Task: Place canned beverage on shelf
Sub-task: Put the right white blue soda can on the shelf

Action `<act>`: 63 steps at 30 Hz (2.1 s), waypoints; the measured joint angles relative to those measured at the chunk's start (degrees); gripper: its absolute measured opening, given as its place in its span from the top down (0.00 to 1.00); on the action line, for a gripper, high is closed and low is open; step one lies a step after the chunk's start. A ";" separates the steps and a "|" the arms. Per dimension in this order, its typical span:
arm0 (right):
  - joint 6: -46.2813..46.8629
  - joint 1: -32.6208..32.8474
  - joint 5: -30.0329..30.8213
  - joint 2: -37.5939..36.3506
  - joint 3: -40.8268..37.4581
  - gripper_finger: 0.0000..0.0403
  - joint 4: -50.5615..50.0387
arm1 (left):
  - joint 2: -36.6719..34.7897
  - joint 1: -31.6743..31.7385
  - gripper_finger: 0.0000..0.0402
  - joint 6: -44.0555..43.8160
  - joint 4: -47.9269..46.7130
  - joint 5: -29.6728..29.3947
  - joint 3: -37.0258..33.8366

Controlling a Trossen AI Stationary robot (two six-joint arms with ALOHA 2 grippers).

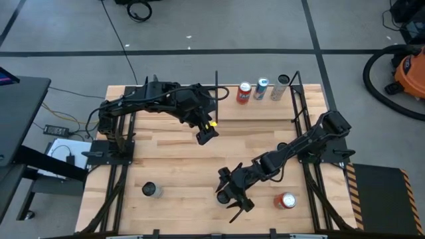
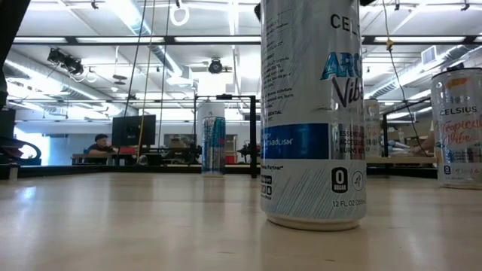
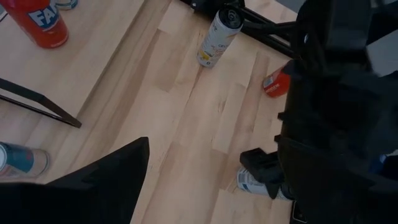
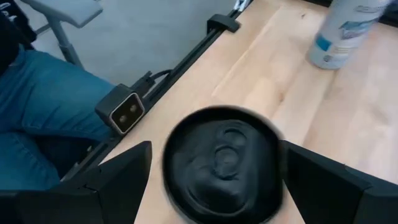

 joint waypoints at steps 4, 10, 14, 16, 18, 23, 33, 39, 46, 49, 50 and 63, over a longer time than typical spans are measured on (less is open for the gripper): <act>-0.39 0.17 0.59 0.42 -0.04 0.13 -0.24 | 0.02 0.00 0.11 0.05 0.07 -0.01 0.01; -0.44 0.22 0.58 0.40 -0.02 0.17 -0.38 | 0.02 0.00 0.11 0.21 0.02 -0.02 0.00; -0.54 0.22 0.74 0.40 -0.02 0.27 -0.50 | 0.02 0.00 0.11 1.11 0.04 -0.02 0.00; -0.54 0.22 1.07 0.40 -0.02 0.33 -0.49 | 0.02 0.00 0.11 1.27 0.04 -0.02 0.01; -0.51 0.26 1.91 0.40 -0.02 0.35 -0.49 | 0.02 0.00 0.11 1.22 0.05 -0.02 0.02; -0.11 0.25 2.91 -0.07 -0.02 0.35 -1.07 | 0.02 0.80 0.11 0.46 0.16 -0.02 0.01; -1.18 -2.42 10.32 -7.41 3.43 0.35 -14.02 | 0.02 5.47 0.11 2.17 -1.04 -0.02 0.02; -3.02 -7.07 12.97 -12.60 5.87 0.35 -17.55 | 0.02 9.60 0.11 6.31 -0.97 -0.04 0.02; -3.65 -15.57 21.18 -18.68 7.28 0.35 -21.63 | 0.02 14.96 0.11 11.47 -0.98 0.00 0.02; -4.57 -20.38 22.64 -21.01 7.35 0.35 -22.66 | 0.02 17.45 0.11 13.39 -0.98 0.01 0.02; -4.64 -22.17 22.61 -21.60 7.35 0.35 -22.65 | 0.02 18.27 0.11 13.63 -0.99 0.00 0.02; -7.69 -43.94 15.49 -22.40 7.35 0.33 -21.01 | 0.02 22.97 0.11 14.19 -0.85 0.04 0.02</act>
